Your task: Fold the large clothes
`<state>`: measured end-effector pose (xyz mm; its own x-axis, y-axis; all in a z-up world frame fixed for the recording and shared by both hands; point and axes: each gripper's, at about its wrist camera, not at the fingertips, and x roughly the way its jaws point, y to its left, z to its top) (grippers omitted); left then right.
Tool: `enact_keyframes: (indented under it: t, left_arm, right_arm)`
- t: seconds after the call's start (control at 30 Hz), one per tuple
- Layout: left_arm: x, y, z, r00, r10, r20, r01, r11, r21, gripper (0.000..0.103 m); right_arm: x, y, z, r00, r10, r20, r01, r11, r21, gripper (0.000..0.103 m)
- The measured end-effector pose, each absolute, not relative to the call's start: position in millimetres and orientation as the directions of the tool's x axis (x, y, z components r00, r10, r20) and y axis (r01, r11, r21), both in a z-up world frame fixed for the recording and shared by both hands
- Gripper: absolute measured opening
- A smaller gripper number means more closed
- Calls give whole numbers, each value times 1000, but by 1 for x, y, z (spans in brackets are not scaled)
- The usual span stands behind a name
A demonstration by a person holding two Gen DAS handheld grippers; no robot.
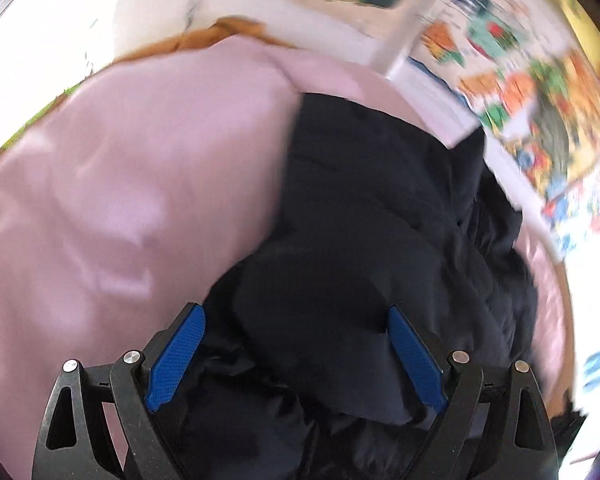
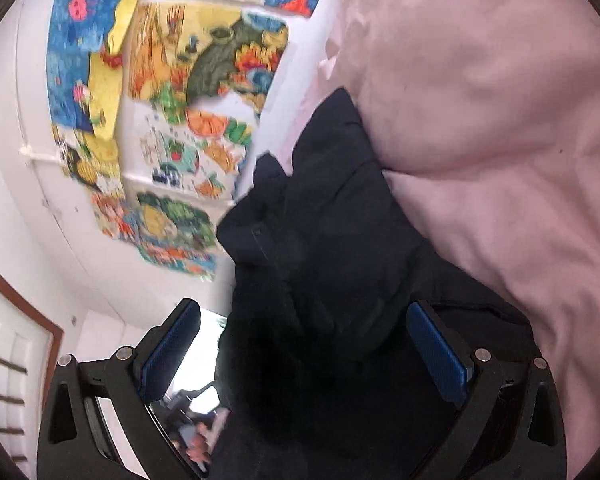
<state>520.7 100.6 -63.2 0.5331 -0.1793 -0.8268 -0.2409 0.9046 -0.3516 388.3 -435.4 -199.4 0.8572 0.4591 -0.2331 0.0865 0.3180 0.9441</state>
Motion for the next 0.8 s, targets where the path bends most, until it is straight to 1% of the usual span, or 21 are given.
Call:
enact_keyframes:
  t: [0.07,0.13,0.17,0.23,0.3,0.33,0.4,0.43,0.47,0.5,0.53,0.57,0.6,0.63,0.67,0.7,0.77,0.8]
  left_arm:
    - [523,108,-67,531,-183,-827,-259,894,-364,92]
    - [522,108,-69,533,-165,-830,-262,900,-347,92]
    - [524,106,-70,530,-159,-833,-261,904,-338,92]
    - [527,102,-71,518,-143,-843,-259,913,-315,92]
    - [529,95,-74,505,-126,-854,-249,926,-283,92]
    - [531,93,-74,500,-120,-858,-244,931,-273,92]
    - [533,89,-76,490,-108,-865,-237,938,-252,92]
    - [533,89,-76,488,-107,-866,-235,939,-249,92]
    - [533,89,-77,486,-107,-867,-234,940,-247,92]
    - [533,89,-78,485,-107,-868,-234,941,-246,92]
    - [533,89,-78,484,-106,-868,-234,941,-245,92]
    - [534,89,-78,484,-107,-868,-234,941,-246,92]
    - [534,89,-78,484,-106,-868,-234,941,-245,92]
    - [534,89,-78,484,-105,-869,-233,941,-244,92]
    - [534,88,-78,485,-103,-868,-231,943,-241,92]
    - [534,88,-78,486,-102,-868,-228,944,-238,92]
    - [534,86,-77,490,-95,-867,-220,948,-229,92]
    - [534,84,-75,499,-92,-862,-213,951,-225,92]
  right_arm:
    - [390,-438,-200,869,464,-172,42,277,960,102]
    - [394,-439,-199,869,477,-128,5,250,968,102]
    - [395,-438,-199,865,486,-122,-1,245,970,102]
    - [399,-433,-201,849,504,-160,22,267,963,102]
    - [402,-428,-201,835,500,-230,65,326,943,102]
    - [405,-423,-198,819,497,-288,93,380,920,102]
    - [410,-415,-193,796,495,-347,107,451,886,101]
    - [412,-410,-189,787,487,-378,117,484,867,99]
    - [414,-406,-185,779,478,-405,126,514,849,91]
    - [414,-404,-183,774,473,-421,131,531,837,85]
    - [414,-402,-180,767,465,-441,139,550,823,76]
    - [414,-401,-177,766,444,-465,158,572,805,62]
    - [413,-401,-175,768,426,-478,169,585,793,52]
    - [412,-400,-171,767,402,-500,189,604,774,33]
    - [412,-401,-169,761,382,-524,210,619,756,23]
    - [412,-402,-167,760,370,-534,219,628,746,20]
    - [411,-400,-160,764,350,-541,214,654,725,6]
    - [409,-398,-153,772,330,-542,205,679,705,6]
